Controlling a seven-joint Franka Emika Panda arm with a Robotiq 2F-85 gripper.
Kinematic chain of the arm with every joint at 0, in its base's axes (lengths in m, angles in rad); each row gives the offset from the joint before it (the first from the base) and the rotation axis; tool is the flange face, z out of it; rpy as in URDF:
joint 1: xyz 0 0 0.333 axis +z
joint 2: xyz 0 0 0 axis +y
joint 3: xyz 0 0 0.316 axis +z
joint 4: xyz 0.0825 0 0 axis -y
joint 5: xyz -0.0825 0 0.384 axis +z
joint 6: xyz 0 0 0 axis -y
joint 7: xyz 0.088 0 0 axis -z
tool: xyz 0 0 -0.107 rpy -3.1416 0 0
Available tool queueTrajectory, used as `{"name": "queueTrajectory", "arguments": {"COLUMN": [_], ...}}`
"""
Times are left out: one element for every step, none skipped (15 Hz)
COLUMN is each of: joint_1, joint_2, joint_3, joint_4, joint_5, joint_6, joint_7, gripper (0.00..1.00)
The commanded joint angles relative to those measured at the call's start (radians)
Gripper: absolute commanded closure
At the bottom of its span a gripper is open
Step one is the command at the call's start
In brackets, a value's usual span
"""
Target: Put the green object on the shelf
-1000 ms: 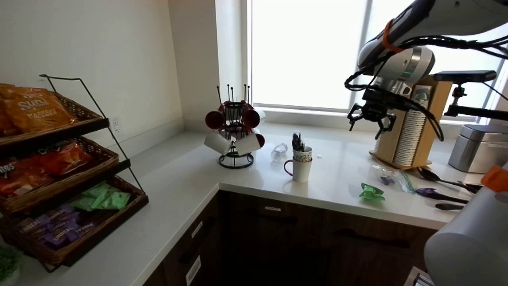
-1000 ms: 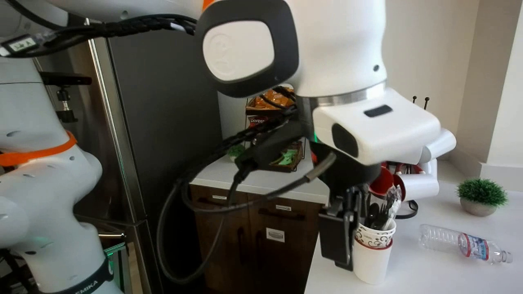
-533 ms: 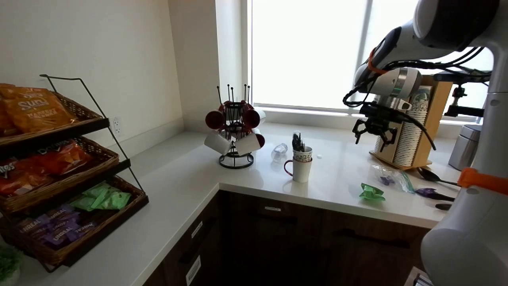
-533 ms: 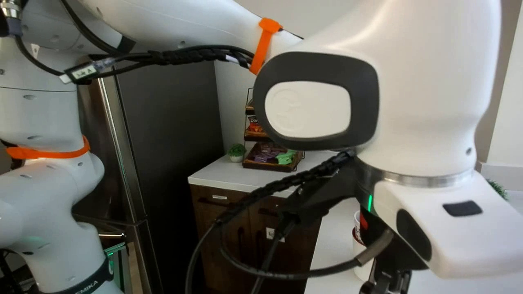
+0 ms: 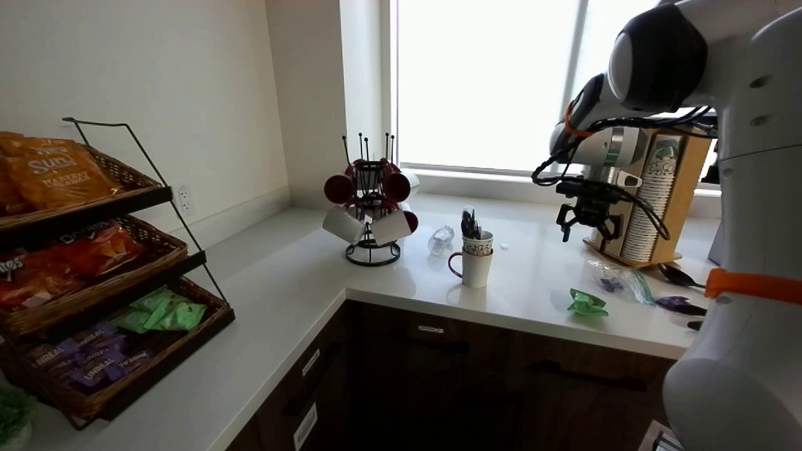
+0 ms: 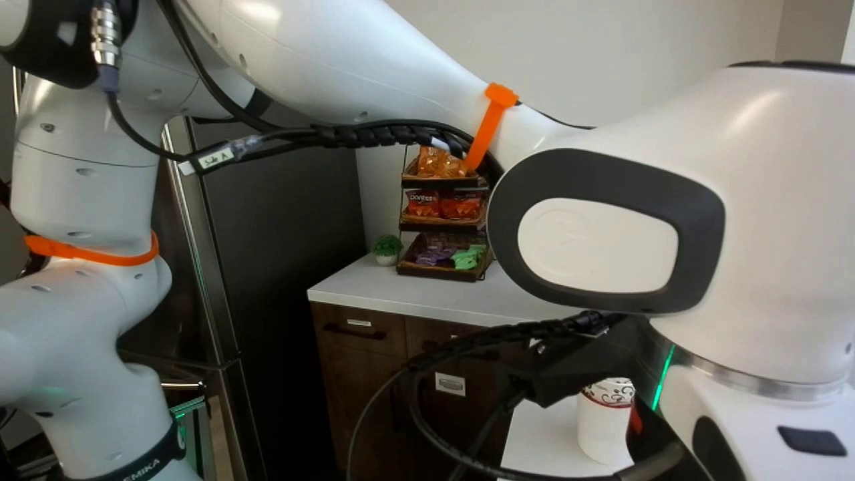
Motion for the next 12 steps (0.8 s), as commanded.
{"name": "queueTrajectory", "arguments": {"joint_1": [-0.010,-0.011,-0.016,-0.024,-0.024,-0.026,-0.029,-0.035,-0.040,-0.045,-0.052,-0.056], "joint_2": [0.005,0.006,0.031,0.057,0.090,0.119,0.139,0.160,0.181,0.202,0.223,0.242], "joint_3": [0.010,0.010,0.011,0.014,0.012,0.009,0.008,0.009,0.009,0.007,0.009,0.011], "joint_4": [0.010,0.012,0.034,0.055,0.073,0.089,0.102,0.118,0.136,0.154,0.173,0.190], "joint_5": [-0.003,-0.003,-0.001,0.016,0.010,-0.003,-0.006,-0.005,-0.009,-0.010,-0.010,-0.012], "joint_6": [-0.004,-0.005,-0.026,-0.048,-0.068,-0.095,-0.119,-0.149,-0.175,-0.196,-0.216,-0.231], "joint_7": [0.004,0.004,0.012,0.025,0.053,0.072,0.085,0.095,0.101,0.114,0.117,0.119], "gripper": [0.00,0.00,0.00,0.00,0.00,0.00,0.00,0.00,0.00,0.00,0.00,0.00]}}
